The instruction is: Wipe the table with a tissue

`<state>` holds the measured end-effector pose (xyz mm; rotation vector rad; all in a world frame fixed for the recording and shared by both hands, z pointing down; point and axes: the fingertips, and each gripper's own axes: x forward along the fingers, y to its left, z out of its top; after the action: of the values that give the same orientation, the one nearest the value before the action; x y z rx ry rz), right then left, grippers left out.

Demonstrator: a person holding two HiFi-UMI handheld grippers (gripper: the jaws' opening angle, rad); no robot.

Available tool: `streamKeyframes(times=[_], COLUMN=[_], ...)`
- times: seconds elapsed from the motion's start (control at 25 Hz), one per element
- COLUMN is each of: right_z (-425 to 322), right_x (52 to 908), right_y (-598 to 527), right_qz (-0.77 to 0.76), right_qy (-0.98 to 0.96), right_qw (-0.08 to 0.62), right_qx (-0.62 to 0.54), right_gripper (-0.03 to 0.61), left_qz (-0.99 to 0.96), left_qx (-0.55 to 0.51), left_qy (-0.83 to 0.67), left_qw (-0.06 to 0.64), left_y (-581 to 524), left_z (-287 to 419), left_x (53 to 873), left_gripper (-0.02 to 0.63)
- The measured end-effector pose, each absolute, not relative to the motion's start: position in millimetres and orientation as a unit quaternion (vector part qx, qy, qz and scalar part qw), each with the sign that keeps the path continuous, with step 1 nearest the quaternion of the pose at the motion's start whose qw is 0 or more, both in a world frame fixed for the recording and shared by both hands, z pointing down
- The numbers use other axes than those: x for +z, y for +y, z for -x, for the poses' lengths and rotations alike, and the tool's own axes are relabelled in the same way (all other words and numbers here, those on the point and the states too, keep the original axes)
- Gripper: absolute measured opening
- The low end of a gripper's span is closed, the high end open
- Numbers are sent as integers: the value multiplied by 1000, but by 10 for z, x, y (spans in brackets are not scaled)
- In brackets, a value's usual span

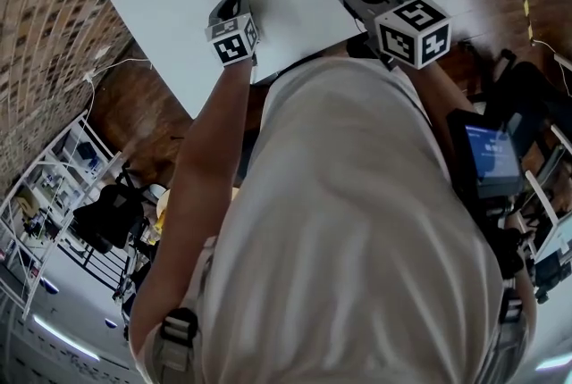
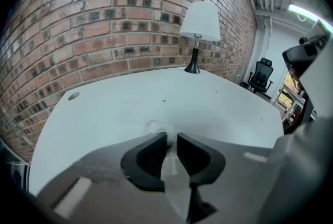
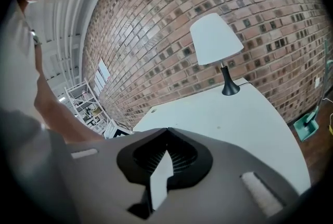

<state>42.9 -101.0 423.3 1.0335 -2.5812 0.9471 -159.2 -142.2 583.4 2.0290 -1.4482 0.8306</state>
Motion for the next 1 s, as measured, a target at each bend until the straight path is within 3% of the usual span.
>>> streamKeyframes(times=[0.68, 1.0], right_z=[-514, -716], right_x=[4197, 4181], right_y=[-1065, -1182], right_qz=[-356, -358], right_qy=[-871, -874], right_qw=[87, 76], right_qx=[326, 319], right_gripper=[6, 6], left_qz=[-779, -824], left_qx=[303, 307], left_qy=[-474, -383], left_qw=[277, 282], left_y=[-1035, -942], left_z=[974, 282], left_x=[5821, 5878], left_gripper=[64, 64])
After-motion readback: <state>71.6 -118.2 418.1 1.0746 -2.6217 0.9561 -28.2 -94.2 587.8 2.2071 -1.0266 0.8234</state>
